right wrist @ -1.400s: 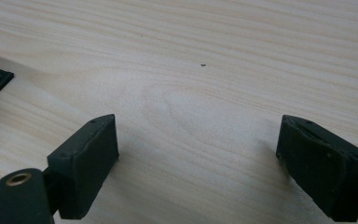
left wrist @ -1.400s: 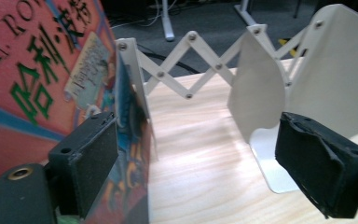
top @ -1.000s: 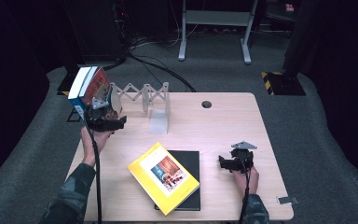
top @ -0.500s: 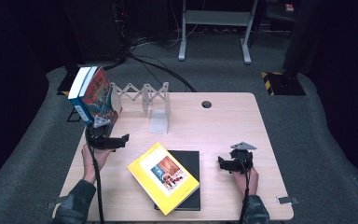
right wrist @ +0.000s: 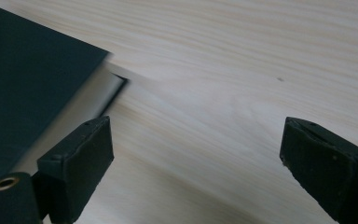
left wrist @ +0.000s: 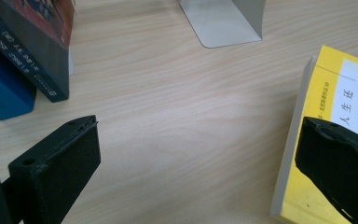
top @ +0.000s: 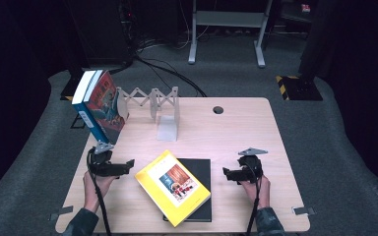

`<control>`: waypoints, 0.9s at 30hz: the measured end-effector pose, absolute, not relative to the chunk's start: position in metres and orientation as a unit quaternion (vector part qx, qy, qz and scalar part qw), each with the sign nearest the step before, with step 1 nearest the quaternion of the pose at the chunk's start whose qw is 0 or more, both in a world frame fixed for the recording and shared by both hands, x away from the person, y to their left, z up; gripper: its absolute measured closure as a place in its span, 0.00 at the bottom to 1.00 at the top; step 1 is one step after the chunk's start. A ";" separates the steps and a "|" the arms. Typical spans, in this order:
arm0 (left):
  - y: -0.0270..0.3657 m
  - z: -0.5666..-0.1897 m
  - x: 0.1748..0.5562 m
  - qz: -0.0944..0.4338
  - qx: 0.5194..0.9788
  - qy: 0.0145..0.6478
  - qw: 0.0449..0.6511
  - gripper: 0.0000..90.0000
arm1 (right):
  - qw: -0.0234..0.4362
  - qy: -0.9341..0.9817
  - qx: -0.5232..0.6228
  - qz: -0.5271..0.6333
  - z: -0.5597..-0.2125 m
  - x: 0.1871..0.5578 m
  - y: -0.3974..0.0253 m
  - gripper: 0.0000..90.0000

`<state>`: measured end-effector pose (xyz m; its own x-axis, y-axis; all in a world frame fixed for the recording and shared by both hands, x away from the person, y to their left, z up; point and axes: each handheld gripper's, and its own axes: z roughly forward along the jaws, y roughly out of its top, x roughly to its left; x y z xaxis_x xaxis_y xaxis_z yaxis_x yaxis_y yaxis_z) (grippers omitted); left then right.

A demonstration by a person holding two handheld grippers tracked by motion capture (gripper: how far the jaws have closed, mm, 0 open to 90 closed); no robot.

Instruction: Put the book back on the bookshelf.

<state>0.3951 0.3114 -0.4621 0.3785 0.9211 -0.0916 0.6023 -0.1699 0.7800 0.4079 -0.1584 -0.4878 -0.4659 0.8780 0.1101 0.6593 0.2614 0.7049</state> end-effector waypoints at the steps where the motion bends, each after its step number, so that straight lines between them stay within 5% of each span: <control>1: 0.311 -0.463 0.392 0.208 0.739 0.515 0.381 0.00 | 0.151 0.783 0.485 0.359 -0.482 0.406 -0.153 0.10; 10: 0.311 -0.474 0.370 0.205 0.740 0.511 0.385 0.00 | 0.128 0.813 0.419 0.383 -0.456 0.384 -0.095 0.14; 22: 0.302 -0.494 0.350 0.177 0.757 0.507 0.372 0.00 | 0.095 0.846 0.372 0.370 -0.464 0.383 -0.046 0.16; 27: 0.293 -0.504 0.352 0.174 0.763 0.510 0.358 0.00 | 0.091 0.848 0.375 0.364 -0.467 0.381 -0.046 0.27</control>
